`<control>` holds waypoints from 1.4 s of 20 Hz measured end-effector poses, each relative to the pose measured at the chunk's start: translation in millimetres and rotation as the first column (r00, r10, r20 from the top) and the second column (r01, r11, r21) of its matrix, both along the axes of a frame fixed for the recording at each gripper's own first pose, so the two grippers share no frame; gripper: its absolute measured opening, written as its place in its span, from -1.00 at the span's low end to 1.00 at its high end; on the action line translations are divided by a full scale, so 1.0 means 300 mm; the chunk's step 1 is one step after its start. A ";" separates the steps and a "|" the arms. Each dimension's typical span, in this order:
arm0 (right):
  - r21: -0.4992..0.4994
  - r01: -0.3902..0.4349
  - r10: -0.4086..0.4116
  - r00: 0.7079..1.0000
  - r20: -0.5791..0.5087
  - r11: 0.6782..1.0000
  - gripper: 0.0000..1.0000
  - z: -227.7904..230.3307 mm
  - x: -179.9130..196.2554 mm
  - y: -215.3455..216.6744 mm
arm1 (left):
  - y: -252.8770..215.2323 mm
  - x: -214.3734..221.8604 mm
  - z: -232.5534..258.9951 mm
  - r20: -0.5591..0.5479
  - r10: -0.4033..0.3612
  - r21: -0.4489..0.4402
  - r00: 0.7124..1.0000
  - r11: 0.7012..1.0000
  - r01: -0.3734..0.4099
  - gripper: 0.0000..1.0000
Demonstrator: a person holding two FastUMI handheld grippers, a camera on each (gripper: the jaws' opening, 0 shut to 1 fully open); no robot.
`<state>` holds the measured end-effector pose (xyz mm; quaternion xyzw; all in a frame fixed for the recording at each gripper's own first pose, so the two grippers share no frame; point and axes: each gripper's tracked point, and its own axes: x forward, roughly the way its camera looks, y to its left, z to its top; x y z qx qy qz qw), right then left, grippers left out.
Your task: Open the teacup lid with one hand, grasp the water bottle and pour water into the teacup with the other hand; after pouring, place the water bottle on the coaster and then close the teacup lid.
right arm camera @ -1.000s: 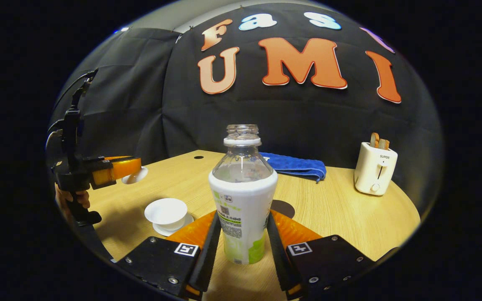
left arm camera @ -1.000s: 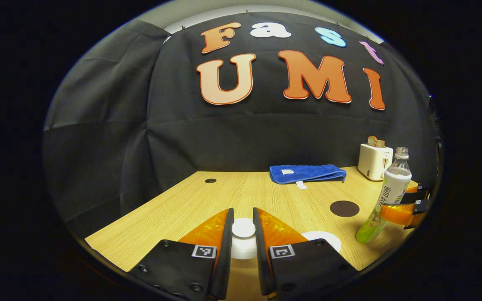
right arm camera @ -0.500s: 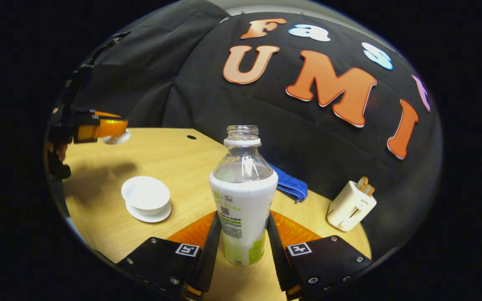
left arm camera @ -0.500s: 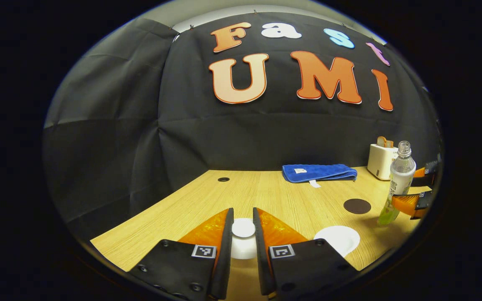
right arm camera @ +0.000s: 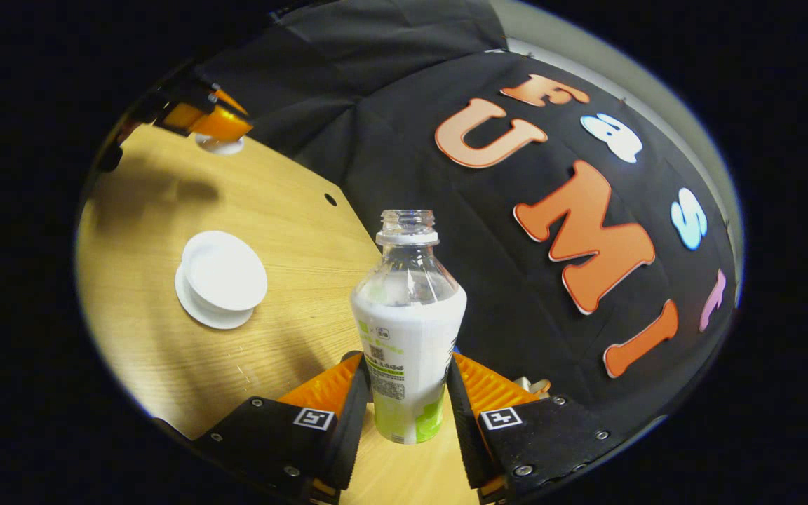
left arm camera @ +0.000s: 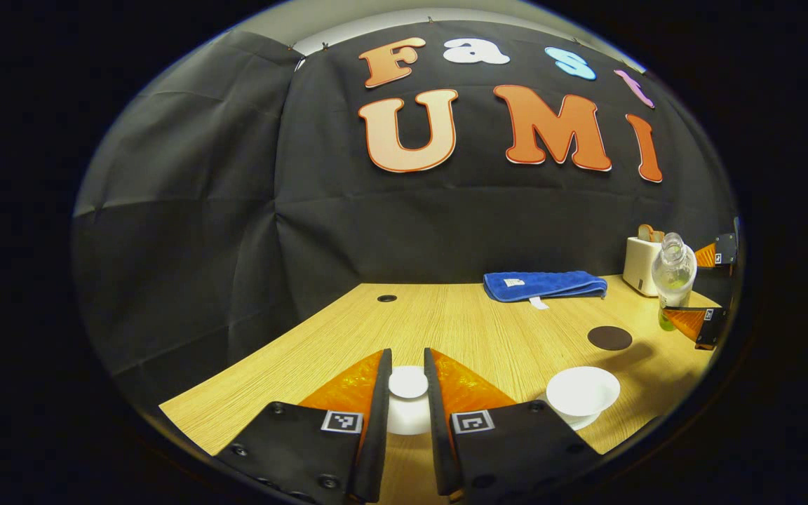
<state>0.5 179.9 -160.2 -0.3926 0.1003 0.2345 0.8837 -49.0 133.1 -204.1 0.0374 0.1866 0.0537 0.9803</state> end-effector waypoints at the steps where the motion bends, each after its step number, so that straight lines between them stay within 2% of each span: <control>1: -0.023 -0.010 0.010 1.000 0.007 1.000 0.23 -0.006 0.001 0.000 | 0.006 -0.006 -0.003 -0.002 0.002 -0.002 1.000 1.000 -0.002 -0.36; 6: -0.162 -0.052 0.067 0.994 0.085 0.985 0.23 0.002 0.020 0.011 | 0.034 -0.026 -0.017 -0.011 0.009 0.004 1.000 1.000 -0.009 -0.36; 8: -0.250 -0.053 0.093 0.984 0.153 0.967 0.29 0.022 0.032 0.009 | 0.048 -0.031 -0.022 -0.013 0.016 0.004 1.000 1.000 -0.016 -0.36; 9: -0.289 -0.058 0.114 0.977 0.180 0.956 0.23 0.029 0.032 0.019 | 0.052 -0.033 -0.028 -0.017 0.018 -0.002 1.000 1.000 -0.018 -0.36; 11: -0.341 -0.073 0.150 0.967 0.206 0.937 0.22 0.018 0.030 0.032 | 0.062 -0.041 -0.036 -0.023 0.020 -0.005 1.000 1.000 -0.020 -0.36; 13: -0.370 -0.086 0.174 0.962 0.211 0.925 0.22 0.007 0.029 0.040 | 0.069 -0.047 -0.044 -0.026 0.023 -0.003 0.999 1.000 -0.023 -0.41; 15: -0.394 -0.094 0.195 0.955 0.225 0.914 0.22 0.007 0.030 0.054 | 0.075 -0.055 -0.044 -0.028 0.026 -0.001 0.999 1.000 -0.026 -0.30; 16: -0.410 -0.096 0.208 0.948 0.239 0.907 0.22 0.015 0.033 0.059 | 0.076 -0.056 -0.049 -0.031 0.025 -0.001 0.999 1.000 -0.025 -0.36; 22: -0.510 -0.077 0.272 0.907 0.321 0.857 0.22 0.037 0.068 0.064 | 0.081 -0.063 -0.055 -0.035 0.019 0.001 0.999 1.000 -0.019 -0.36; 23: -0.522 -0.071 0.281 0.900 0.334 0.850 0.22 0.045 0.072 0.063 | 0.086 -0.067 -0.054 -0.035 0.020 0.001 0.999 1.000 -0.019 -0.41; 24: -0.536 -0.066 0.291 0.892 0.347 0.842 0.22 0.053 0.078 0.064 | 0.088 -0.067 -0.055 -0.036 0.020 0.000 0.999 1.000 -0.020 -0.36; 28: -0.582 -0.037 0.325 0.857 0.400 0.813 0.22 0.087 0.088 0.066 | 0.098 -0.072 -0.061 -0.038 0.022 0.013 0.999 1.000 -0.021 -0.35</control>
